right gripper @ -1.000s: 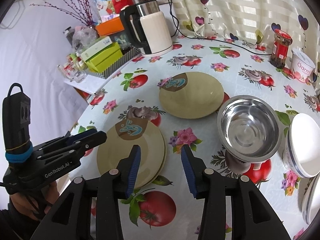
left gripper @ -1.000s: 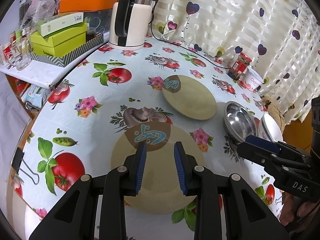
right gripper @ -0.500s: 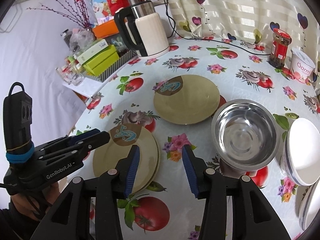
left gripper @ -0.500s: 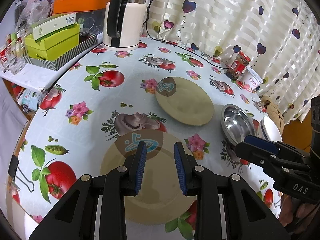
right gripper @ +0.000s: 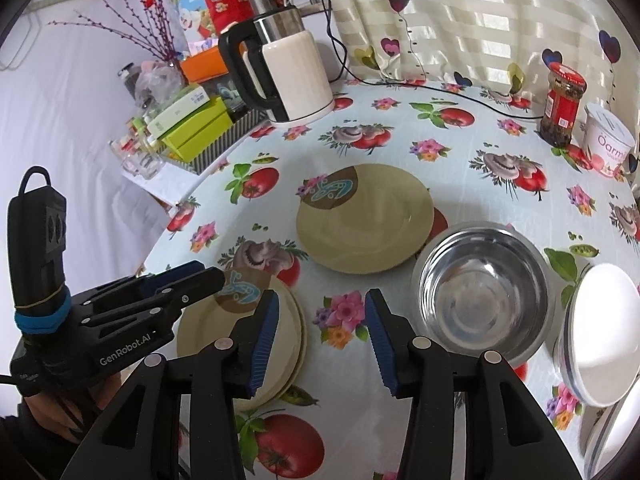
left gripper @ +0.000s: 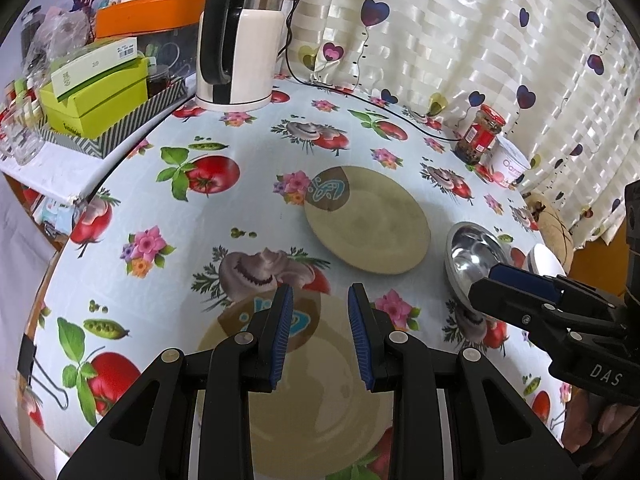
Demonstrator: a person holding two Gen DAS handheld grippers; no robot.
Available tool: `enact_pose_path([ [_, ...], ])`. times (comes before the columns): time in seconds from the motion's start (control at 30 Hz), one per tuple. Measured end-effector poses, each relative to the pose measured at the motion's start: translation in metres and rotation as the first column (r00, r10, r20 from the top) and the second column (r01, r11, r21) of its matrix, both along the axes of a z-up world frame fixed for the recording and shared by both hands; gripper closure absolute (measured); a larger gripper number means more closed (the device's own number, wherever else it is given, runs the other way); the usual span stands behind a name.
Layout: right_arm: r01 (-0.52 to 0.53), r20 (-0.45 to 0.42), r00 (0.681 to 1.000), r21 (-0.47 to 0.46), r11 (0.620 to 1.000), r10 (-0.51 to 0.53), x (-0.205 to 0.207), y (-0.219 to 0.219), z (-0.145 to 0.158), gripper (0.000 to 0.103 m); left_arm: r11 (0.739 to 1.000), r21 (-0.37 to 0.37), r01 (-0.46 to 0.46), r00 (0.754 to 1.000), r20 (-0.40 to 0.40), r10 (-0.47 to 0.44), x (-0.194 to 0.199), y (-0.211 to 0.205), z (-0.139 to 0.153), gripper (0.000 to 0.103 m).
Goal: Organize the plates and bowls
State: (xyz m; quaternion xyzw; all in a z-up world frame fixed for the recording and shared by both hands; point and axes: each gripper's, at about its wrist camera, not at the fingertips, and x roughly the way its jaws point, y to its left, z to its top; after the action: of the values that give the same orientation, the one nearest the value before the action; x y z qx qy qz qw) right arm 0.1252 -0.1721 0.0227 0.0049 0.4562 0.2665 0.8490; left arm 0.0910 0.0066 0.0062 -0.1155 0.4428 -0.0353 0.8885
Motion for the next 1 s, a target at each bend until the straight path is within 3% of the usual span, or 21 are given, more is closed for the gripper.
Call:
enact_pose_path([
  [0.47,0.008,0.020,1.000,-0.027,1.000,-0.008,0.039,-0.002,0.009,0.058,0.999,-0.039,0.025,1.000,-0.005,-0.025,0.034,0.003,0.003,0.073],
  [1.0,0.030,-0.085,0.996,-0.033,0.999,-0.032,0.105,-0.015,-0.010,0.056,0.995,-0.102,0.005,0.996,-0.088,-0.014,0.081,0.013,-0.018,0.073],
])
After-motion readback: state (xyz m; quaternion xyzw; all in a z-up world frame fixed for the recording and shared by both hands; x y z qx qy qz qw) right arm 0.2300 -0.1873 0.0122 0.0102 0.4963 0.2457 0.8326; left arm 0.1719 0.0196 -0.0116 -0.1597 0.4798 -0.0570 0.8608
